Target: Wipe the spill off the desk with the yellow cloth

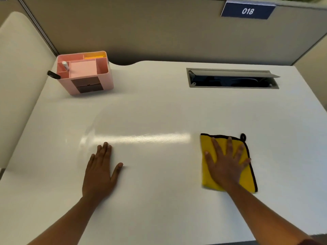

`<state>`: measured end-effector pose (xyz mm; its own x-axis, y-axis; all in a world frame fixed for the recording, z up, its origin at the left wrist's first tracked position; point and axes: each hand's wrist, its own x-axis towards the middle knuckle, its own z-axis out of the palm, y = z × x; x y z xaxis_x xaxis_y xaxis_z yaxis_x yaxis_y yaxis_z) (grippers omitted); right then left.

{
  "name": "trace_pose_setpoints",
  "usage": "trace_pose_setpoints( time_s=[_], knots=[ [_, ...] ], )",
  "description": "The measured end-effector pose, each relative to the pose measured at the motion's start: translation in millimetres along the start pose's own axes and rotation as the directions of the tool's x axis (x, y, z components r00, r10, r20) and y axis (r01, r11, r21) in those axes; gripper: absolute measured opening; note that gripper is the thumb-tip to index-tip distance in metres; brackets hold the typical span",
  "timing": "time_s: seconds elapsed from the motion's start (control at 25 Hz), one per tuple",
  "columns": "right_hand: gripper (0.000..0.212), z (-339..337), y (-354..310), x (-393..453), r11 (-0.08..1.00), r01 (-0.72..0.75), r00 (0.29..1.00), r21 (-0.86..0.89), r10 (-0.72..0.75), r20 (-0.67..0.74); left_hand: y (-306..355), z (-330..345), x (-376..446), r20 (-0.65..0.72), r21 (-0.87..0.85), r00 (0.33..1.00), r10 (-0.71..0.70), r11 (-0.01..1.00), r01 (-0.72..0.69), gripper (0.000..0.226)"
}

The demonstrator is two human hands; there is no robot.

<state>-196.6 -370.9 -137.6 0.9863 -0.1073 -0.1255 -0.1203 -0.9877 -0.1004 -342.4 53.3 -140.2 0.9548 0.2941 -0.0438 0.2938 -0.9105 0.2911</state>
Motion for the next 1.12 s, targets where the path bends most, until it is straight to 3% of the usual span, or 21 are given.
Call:
trace_pose_setpoints(
  time_s=[0.12,0.24,0.4,0.52,0.56,0.64,0.84,0.96,1.12],
  knots=[
    [0.077,9.6,-40.0,-45.2,1.0,0.029,0.999,0.004,-0.029,0.022,4.2,0.7,1.4,-0.013,0.005,1.0,-0.009,1.0,0.009,0.081],
    [0.077,15.2,-102.7,-92.9,0.964,0.262,0.964,0.04,-0.264,0.037,4.7,1.3,-1.6,-0.023,0.012,1.0,-0.013,1.0,0.013,0.081],
    [0.073,27.7,-139.0,-133.3,0.771,0.636,0.769,0.02,-0.636,0.068,22.6,1.7,4.5,-0.036,-0.043,0.998,-0.049,0.998,0.048,0.079],
    [0.071,31.4,-100.5,-124.9,0.591,0.806,0.591,0.011,-0.806,0.029,63.9,3.6,14.8,-0.044,-0.06,0.999,0.016,0.998,-0.019,0.076],
    [0.071,30.1,-81.3,-117.0,0.577,0.816,0.577,0.006,-0.816,0.014,79.2,4.7,20.4,-0.036,-0.064,0.998,0.043,0.997,-0.045,0.076],
    [0.071,25.8,-41.9,-96.8,0.655,0.755,0.655,-0.019,-0.755,-0.008,104.0,10.5,30.1,-0.012,-0.059,0.995,0.098,0.993,-0.099,0.076],
    [0.073,-0.6,39.9,-11.8,0.905,0.42,0.907,-0.068,-0.422,-0.012,148.8,26.2,76.5,-0.005,-0.066,0.986,0.165,0.984,-0.165,0.077],
    [0.074,-13.4,69.2,42.9,0.976,0.214,0.976,-0.052,-0.215,-0.023,167.8,34.1,102.5,-0.002,-0.072,0.986,0.168,0.983,-0.168,0.079],
    [0.075,-27.1,91.1,122.5,1.0,0.005,1.0,0.01,-0.005,-0.01,173.6,47.8,108.3,0.007,-0.027,0.99,0.138,0.99,-0.138,0.079]
  ],
)
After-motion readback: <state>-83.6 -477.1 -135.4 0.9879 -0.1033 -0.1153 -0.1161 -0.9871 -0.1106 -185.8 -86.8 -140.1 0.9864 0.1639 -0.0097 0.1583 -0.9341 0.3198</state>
